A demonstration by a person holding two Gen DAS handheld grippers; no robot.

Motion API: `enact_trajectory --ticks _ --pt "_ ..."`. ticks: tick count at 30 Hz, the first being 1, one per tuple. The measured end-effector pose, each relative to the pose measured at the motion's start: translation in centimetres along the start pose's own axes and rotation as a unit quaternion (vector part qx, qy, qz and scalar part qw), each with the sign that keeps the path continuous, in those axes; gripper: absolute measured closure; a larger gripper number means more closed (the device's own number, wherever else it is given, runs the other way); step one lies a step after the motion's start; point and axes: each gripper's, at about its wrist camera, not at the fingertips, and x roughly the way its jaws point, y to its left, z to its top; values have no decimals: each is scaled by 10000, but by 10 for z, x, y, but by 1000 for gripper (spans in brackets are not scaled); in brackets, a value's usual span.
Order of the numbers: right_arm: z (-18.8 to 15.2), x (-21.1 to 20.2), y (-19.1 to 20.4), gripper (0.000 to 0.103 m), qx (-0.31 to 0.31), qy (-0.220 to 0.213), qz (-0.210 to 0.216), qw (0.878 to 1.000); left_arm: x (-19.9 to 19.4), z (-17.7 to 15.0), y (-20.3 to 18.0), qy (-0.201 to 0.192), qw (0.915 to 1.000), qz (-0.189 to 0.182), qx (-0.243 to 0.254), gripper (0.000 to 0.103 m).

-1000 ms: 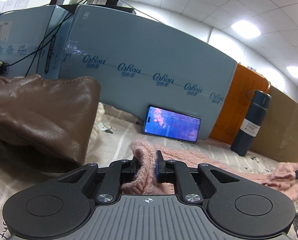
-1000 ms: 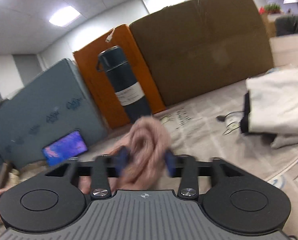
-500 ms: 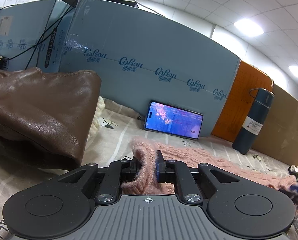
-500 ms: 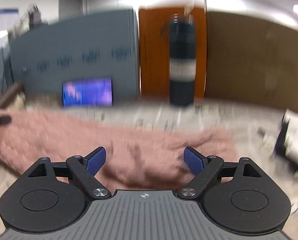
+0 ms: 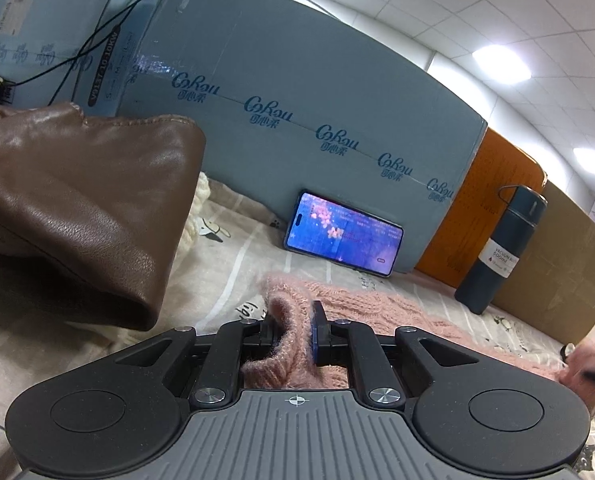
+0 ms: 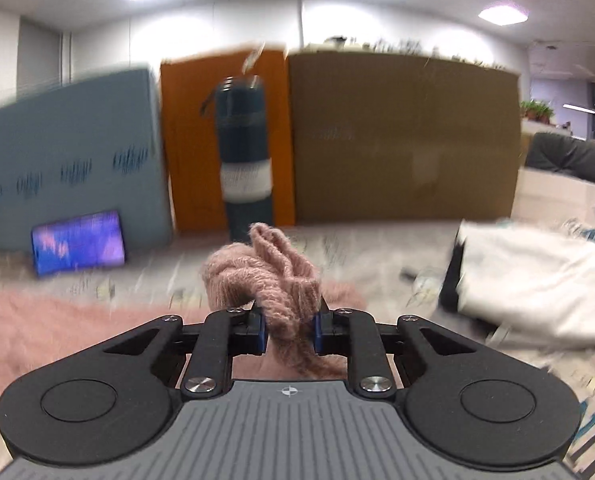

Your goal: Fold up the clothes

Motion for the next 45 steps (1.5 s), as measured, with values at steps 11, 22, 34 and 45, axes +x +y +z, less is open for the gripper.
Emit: enact_trajectory --ticks 11,22,34,45 --pt "46 0 -77 87 1118 -1084 36 9878 -15 -4 -21 -562 9936 396 894 91" --pt "20 77 -130 87 1058 786 -680 9889 2 -3 -21 -110 9929 587 1029 91" --pt "93 54 -112 30 1016 1449 -1115 9779 4 44 -38 1094 9447 221 3082 34" --pt "85 53 12 27 1922 3063 859 9283 68 70 -73 2441 8919 -1648 3431 34"
